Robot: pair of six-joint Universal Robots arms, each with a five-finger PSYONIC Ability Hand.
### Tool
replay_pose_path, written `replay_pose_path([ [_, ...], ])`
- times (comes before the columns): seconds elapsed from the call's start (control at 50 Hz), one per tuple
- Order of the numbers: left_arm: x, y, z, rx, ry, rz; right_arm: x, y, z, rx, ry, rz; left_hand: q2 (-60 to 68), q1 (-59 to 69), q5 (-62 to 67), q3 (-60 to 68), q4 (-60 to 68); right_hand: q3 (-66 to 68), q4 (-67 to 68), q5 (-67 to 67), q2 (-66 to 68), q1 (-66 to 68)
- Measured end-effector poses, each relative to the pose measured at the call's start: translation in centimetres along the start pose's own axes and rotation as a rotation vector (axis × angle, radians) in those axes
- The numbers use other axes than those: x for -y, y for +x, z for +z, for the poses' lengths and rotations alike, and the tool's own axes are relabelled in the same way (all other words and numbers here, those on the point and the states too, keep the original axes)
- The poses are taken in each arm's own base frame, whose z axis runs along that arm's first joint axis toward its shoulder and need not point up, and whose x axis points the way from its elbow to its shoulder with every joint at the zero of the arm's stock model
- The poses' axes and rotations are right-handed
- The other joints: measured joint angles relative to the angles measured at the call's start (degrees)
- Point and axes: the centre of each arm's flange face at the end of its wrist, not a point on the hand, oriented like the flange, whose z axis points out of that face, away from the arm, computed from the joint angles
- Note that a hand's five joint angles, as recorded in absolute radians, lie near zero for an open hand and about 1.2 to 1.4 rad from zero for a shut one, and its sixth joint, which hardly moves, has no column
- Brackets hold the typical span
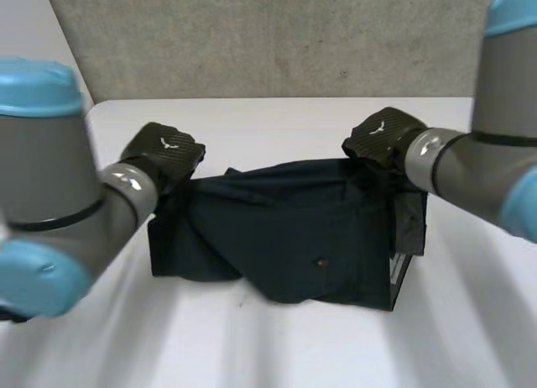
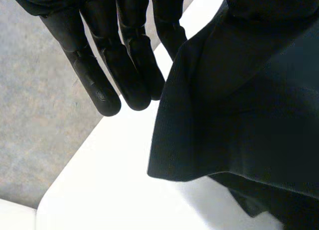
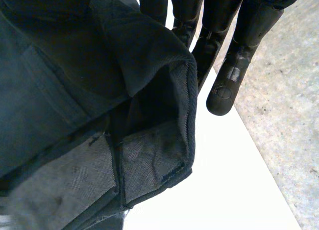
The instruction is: Fold the shorts.
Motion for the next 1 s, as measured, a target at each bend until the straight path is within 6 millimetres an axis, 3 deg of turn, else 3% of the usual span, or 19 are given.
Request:
replay_pose_path([
  [0.08,0.8,-0.8,4.1,0.126,0.103,0.022,0.2,1.1,3.2,-0.112,0.090,-0.027,0.04,0.00,0.00,0.03,0.01,0.00,0.00,0.00,0.00,0.00],
  [0.12,2.3,-1.8,5.6,0.213,0.200,0.039,1.1,2.3,4.4,-0.203,0.168,-0.040,0.04,0.00,0.00,0.03,0.01,0.00,0.00,0.00,0.00,0.00],
  [0.18,6.1,-4.2,6.8,0.387,0.406,0.060,3.7,5.1,5.1,-0.384,0.349,-0.060,0.05,0.00,0.00,0.03,0.02,0.00,0.00,0.00,0.00,0.00],
  [0.24,10.3,-6.8,6.2,0.564,0.624,0.058,7.1,8.2,4.1,-0.567,0.557,-0.075,0.05,0.00,0.00,0.03,0.02,0.00,0.00,0.00,0.00,0.00],
  [0.32,14.7,-9.5,3.3,0.734,0.847,0.029,10.7,11.1,1.1,-0.729,0.781,-0.071,0.05,0.00,0.00,0.03,0.02,1.74,0.00,0.00,0.01,0.00],
  [0.4,15.9,-10.0,1.2,0.765,0.915,0.005,12.6,12.3,-1.7,-0.770,0.903,-0.036,0.06,0.00,0.76,0.03,0.02,1.74,0.00,1.11,0.01,0.01],
  [0.46,14.9,-9.2,1.1,0.717,0.883,-0.011,12.3,11.7,-2.0,-0.695,0.885,-0.004,0.06,0.00,0.76,0.03,0.02,1.74,0.00,1.66,0.01,0.24],
  [0.52,12.3,-7.3,1.8,0.624,0.789,-0.027,11.0,10.3,-1.5,-0.572,0.811,0.022,0.05,0.01,0.76,0.03,0.02,1.73,0.00,1.73,0.01,0.49],
  [0.66,3.4,-1.8,3.1,0.377,0.450,-0.074,3.6,4.3,1.8,-0.149,0.431,0.106,0.15,0.21,0.76,0.09,0.02,1.73,0.00,1.73,0.01,0.49],
  [0.7,0.8,-0.2,2.8,0.315,0.341,-0.093,1.8,2.9,2.3,-0.071,0.338,0.122,0.15,0.21,0.76,0.10,0.02,1.74,0.00,1.73,0.01,0.49],
  [0.8,-3.5,3.3,1.2,0.185,0.137,-0.127,-3.1,-0.9,2.4,0.120,0.093,0.109,0.02,0.21,0.76,0.01,-0.08,1.74,0.00,1.73,0.01,0.49],
  [0.86,-4.7,4.8,0.2,0.128,0.073,-0.131,-4.9,-2.4,1.9,0.191,0.010,0.083,-4.87,-1.62,-2.04,-4.17,-4.66,1.08,-0.71,1.14,-0.62,-0.16],
  [0.92,-5.5,6.2,-1.2,0.070,0.022,-0.125,-6.3,-3.7,1.3,0.239,-0.042,0.068,-14.29,-10.78,-10.78,-13.82,-13.59,-10.37,-12.72,-8.97,-12.15,-8.68],
  [0.96,-5.5,6.5,-2.0,0.048,0.007,-0.120,-6.7,-4.1,0.9,0.237,-0.048,0.080,-32.09,-29.99,-28.75,-30.59,-31.53,-23.57,-26.07,-22.25,-25.39,-20.03],
  [1.0,-5.3,6.6,-3.1,0.031,-0.002,-0.115,-6.9,-4.1,0.3,0.214,-0.035,0.111,-37.98,-36.52,-35.78,-37.40,-38.34,-30.03,-32.60,-29.02,-32.06,-25.09],
])
